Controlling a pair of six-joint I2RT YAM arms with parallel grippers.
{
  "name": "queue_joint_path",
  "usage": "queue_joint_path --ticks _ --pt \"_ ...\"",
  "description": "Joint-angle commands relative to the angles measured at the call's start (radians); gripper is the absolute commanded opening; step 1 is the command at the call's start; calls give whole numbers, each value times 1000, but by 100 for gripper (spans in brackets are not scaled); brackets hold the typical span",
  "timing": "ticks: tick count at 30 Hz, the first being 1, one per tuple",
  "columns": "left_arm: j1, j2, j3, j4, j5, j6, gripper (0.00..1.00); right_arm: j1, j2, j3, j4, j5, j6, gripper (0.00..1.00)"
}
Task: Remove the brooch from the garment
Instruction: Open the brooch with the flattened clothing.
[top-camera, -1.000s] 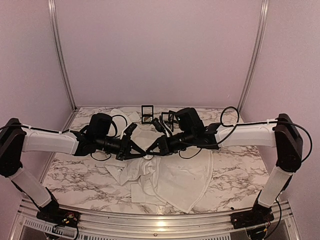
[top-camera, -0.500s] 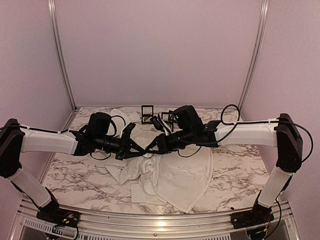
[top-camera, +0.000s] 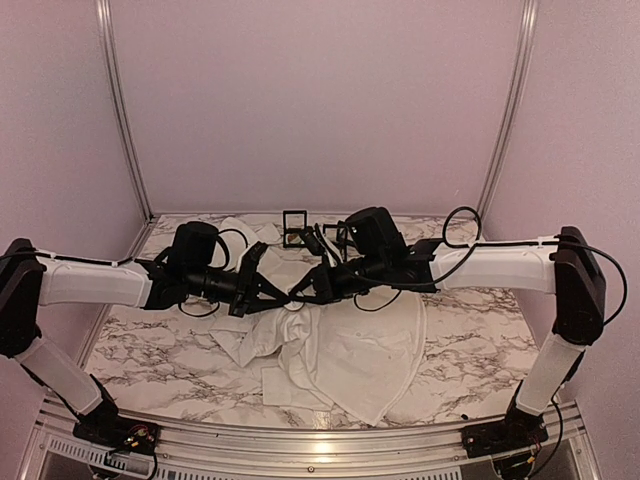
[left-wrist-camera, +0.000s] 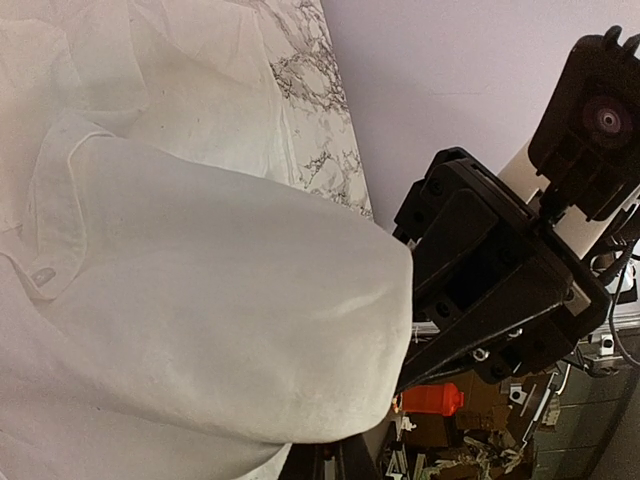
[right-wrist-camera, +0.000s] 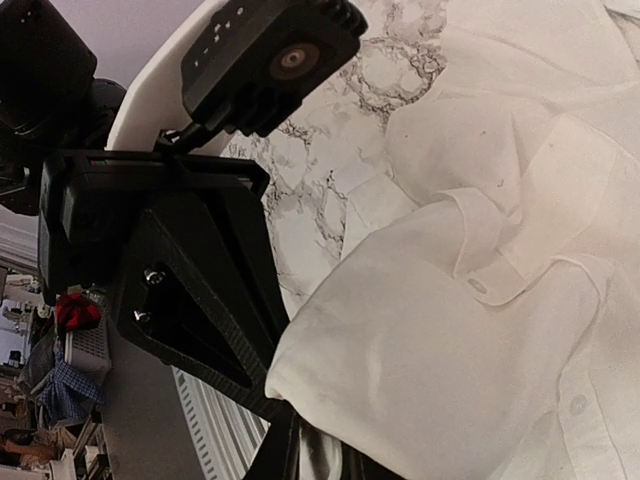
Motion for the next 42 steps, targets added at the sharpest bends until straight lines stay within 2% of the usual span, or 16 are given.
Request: queue_joint_path --ticks 1,7,13,22,27,33,42 --pt "2 -44 46 143 53 20 0 60 12 23 -12 -17 -49 5" --pt "17 -52 50 62 65 84 0 60 7 23 -11 -21 -58 2" --pt "17 -59 91 -73 48 209 0 59 8 26 -1 -39 -52 2" --pt "16 -60 192 -454 -77 455 0 58 0 24 6 -36 -33 18" --pt "16 -71 226 -584 -147 534 0 53 -10 19 12 -31 -31 28" --pt "16 -79 259 -690 -233 591 0 51 -27 12 15 -30 -34 34" --pt "16 -112 278 -739 -339 580 0 40 -35 -10 23 -39 -40 35"
